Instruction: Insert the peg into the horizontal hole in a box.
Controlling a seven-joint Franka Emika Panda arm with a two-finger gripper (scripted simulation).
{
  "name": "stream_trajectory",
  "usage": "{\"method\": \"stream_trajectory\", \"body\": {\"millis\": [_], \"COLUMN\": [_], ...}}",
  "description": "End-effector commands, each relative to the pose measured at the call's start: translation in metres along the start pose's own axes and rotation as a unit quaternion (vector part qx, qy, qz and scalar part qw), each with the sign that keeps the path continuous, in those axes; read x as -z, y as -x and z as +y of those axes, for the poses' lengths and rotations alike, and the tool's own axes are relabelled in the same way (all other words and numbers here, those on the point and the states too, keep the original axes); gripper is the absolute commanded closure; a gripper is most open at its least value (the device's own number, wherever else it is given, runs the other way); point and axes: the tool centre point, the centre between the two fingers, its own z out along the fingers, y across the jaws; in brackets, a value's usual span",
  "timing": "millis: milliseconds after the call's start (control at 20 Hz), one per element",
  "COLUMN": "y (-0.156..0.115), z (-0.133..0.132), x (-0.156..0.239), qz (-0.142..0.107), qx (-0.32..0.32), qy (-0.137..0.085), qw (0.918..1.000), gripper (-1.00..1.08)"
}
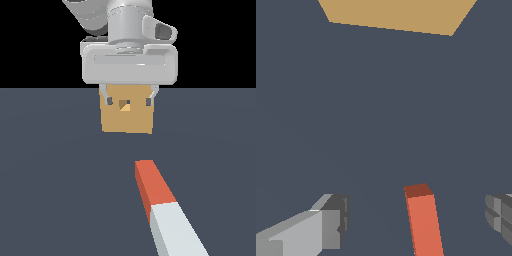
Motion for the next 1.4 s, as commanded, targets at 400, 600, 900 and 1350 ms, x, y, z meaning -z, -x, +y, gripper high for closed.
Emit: {"method": "stream_trajectory", "body": {"millis": [400, 600, 900, 1350], "y": [0.018, 0.042, 0.092, 0.17], "z": [0.003, 0.007, 0.017, 0.04], "x": [-0.008, -0.017, -0.039, -0.071], "qz": [-0.001, -0.002, -0.004, -0.007], "qx": [0.006, 0.015, 0.032, 0.06], "qy": [0.0, 0.001, 0.002, 0.005], "qw": [1.0, 0.9999, 0.9995, 0.9982], "gripper": [-0.92, -0.92, -0.92, -0.92]}}
